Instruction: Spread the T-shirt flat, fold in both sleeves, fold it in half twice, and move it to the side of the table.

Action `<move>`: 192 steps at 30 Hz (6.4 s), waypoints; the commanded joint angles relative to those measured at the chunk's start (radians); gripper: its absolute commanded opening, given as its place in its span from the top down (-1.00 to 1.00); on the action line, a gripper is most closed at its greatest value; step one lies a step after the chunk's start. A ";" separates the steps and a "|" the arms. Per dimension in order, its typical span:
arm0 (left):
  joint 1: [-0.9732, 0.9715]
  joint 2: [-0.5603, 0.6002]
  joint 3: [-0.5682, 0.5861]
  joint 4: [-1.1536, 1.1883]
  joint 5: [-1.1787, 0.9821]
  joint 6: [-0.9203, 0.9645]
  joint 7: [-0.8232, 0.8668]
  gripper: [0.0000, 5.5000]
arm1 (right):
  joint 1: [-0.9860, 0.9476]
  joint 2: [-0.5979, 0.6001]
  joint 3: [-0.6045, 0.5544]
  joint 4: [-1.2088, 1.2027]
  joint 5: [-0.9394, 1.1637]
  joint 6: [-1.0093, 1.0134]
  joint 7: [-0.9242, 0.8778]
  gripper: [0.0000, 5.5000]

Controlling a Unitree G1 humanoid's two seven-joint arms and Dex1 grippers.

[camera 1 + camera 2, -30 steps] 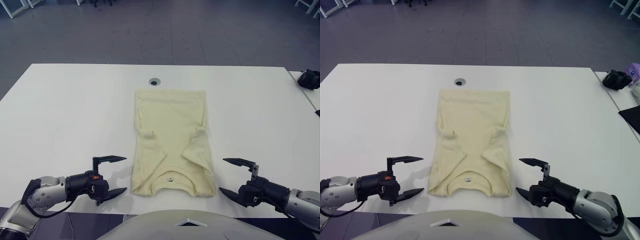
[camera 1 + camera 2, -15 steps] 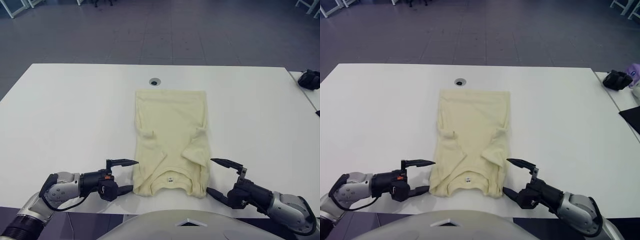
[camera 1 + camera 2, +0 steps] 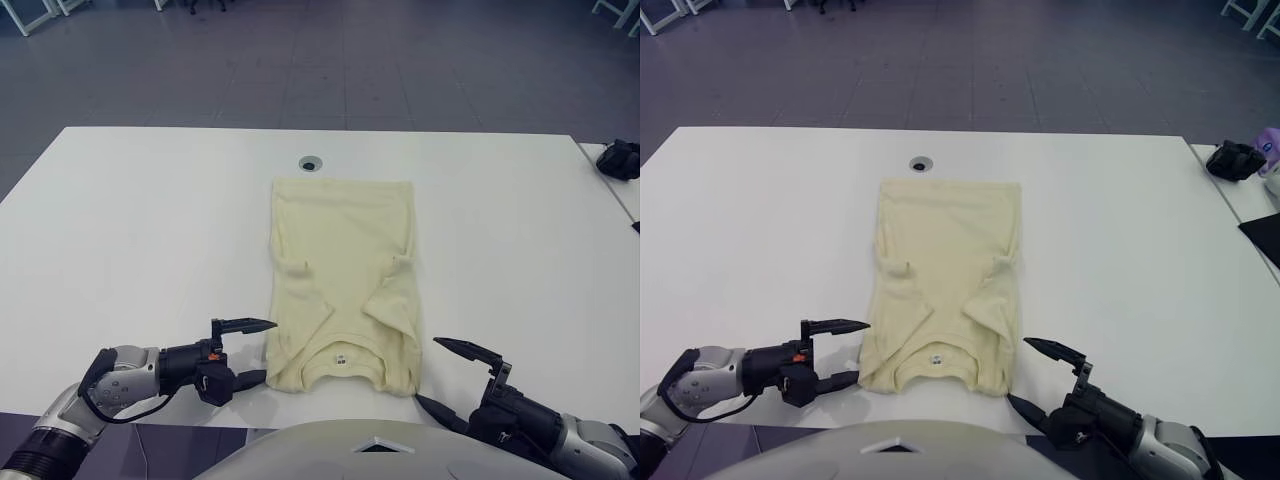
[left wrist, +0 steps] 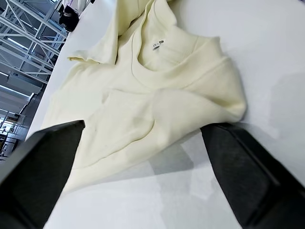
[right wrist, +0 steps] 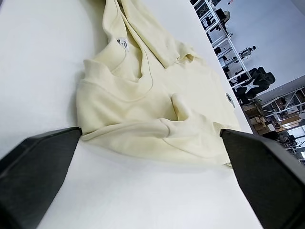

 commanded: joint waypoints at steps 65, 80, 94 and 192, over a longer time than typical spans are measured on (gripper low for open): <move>-0.001 0.031 0.027 -0.466 -0.586 0.781 -0.107 1.00 | 0.080 -0.151 0.099 0.183 -0.161 0.063 -0.037 -0.96; -0.043 -0.023 0.114 -0.516 -0.652 0.986 -0.135 1.00 | -0.137 -0.093 0.193 0.221 -0.455 0.144 -0.083 -0.96; 0.003 -0.057 0.128 -0.463 -0.579 0.935 -0.158 1.00 | -0.126 -0.147 0.195 0.308 -0.383 0.014 -0.315 -0.96; 0.078 -0.194 0.165 -0.446 -0.436 0.918 -0.164 1.00 | 0.137 -0.142 0.032 -0.065 -0.007 0.146 -0.040 0.15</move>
